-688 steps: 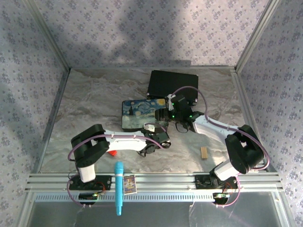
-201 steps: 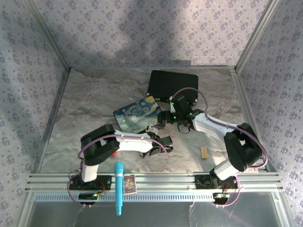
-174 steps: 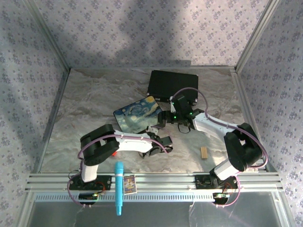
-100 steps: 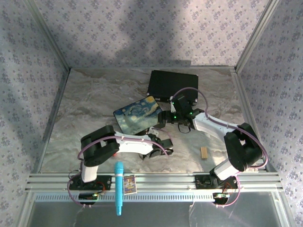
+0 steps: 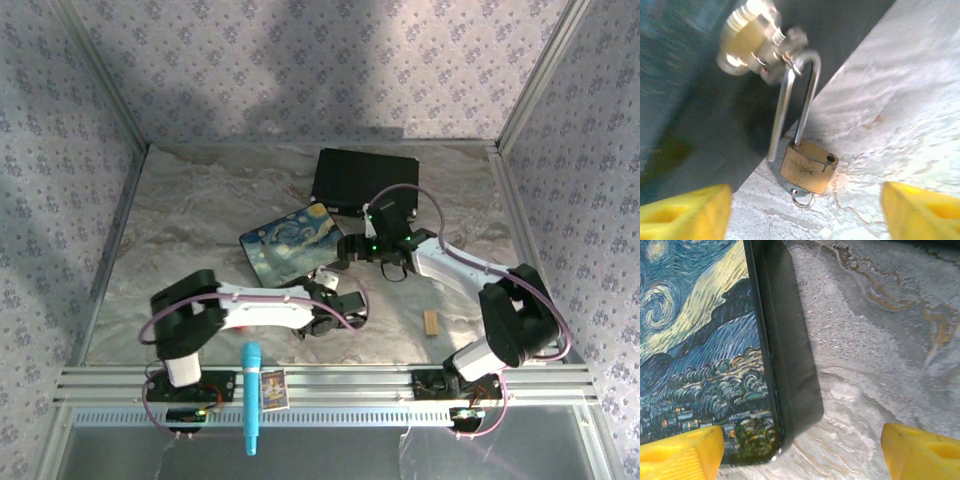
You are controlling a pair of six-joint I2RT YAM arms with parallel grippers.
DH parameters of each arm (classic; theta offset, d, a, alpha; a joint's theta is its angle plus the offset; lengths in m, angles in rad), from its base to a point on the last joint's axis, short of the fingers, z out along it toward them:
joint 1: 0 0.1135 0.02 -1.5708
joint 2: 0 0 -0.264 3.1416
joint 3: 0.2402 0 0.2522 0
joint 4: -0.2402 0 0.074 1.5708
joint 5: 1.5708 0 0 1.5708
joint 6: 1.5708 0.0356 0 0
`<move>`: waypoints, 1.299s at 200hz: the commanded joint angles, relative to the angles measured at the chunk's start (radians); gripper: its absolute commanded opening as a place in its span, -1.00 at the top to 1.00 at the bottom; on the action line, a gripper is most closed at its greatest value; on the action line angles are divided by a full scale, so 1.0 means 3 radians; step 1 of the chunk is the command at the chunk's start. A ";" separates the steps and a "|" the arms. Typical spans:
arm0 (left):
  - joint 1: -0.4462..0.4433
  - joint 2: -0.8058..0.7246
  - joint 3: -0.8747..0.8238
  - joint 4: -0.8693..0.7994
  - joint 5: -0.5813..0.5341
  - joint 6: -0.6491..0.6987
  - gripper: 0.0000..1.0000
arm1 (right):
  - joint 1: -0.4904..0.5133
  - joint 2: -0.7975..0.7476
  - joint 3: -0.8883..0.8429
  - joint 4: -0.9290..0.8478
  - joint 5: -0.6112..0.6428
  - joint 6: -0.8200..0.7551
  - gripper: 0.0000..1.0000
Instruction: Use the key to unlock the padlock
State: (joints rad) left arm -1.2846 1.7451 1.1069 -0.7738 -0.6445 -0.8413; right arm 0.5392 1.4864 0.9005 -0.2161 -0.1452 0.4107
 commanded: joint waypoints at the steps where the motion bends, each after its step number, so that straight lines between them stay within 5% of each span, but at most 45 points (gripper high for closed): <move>1: 0.0039 -0.0546 -0.0073 0.0166 0.0096 0.0115 -0.76 | -0.0056 -0.0276 0.0108 -0.0157 0.0024 -0.0152 -0.74; 19: 0.0165 -0.0971 -0.0245 0.0298 0.0225 0.0177 -0.89 | -0.0087 -0.0481 0.0055 -0.0118 0.0043 -0.0130 -0.98; 61: 0.0463 -0.1794 -0.0605 0.0519 0.0334 0.0365 -1.00 | -0.0055 -0.0739 -0.0109 -0.0099 -0.0237 0.0007 -0.99; 102: 0.0966 -0.2184 -0.0761 0.0383 0.0459 0.0396 -1.00 | 0.0648 -0.0726 -0.0393 0.0213 0.0081 0.0063 -0.89; 163: 0.1221 -0.2280 -0.0908 0.0516 0.0581 0.0393 -1.00 | 0.1246 -0.0021 -0.0624 0.1181 0.0052 0.0463 -0.65; 198: 0.1275 -0.2263 -0.0931 0.0452 0.0491 0.0303 -1.00 | 0.1483 0.0349 -0.0471 0.1310 0.0448 0.0544 -0.66; 260: 0.1285 -0.2363 -0.1075 0.0602 0.0554 0.0236 -1.00 | 0.1638 0.0813 -0.0277 0.1313 0.0646 0.0617 -0.35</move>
State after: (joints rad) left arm -0.9031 1.0550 0.7876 -0.6189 -0.4782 -0.7525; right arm 1.0195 1.6955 0.7956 0.1562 0.0006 0.5728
